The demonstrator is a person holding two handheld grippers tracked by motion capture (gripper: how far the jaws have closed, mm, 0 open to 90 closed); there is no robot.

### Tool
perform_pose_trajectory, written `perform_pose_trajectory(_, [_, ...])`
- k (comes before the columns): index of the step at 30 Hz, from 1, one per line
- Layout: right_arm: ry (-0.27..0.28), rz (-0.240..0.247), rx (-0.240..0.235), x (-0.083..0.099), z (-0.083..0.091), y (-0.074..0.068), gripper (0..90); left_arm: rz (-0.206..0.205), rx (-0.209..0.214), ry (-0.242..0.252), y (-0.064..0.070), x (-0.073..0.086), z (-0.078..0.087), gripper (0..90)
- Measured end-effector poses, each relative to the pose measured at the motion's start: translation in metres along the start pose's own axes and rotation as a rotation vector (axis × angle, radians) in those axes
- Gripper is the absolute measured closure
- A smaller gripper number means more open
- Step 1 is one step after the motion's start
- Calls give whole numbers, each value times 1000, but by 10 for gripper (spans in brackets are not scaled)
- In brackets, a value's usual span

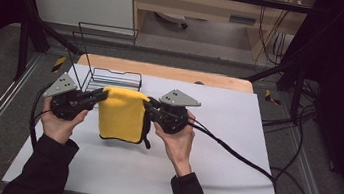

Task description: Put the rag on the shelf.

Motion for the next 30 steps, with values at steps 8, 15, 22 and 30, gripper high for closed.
perform_pose_trajectory(8, [35, 10, 4, -13, 1, 1, 792, -1, -3, 37, -4, -12, 3, 830])
perform_pose_trajectory(15, [60, 22, 10, -25, 0, -1, 792, -5, -7, 66, -10, -20, 6, 830])
perform_pose_trajectory(22, [93, 34, 15, -40, -6, -4, 793, -12, -36, 108, -19, -34, 12, 830])
perform_pose_trajectory(30, [145, 51, 33, -62, -12, -7, 793, -18, -66, 170, -29, -50, 20, 831])
Point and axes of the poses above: each handheld gripper's, and its own axes: z roughly backward along the jaws, x roughly out of its underside, y roughly to its right, the point moved 5 cm from there along -z, roughly forward along the jaws, and after that the axes turned 5 degrees about x, right-handed, at the moved point
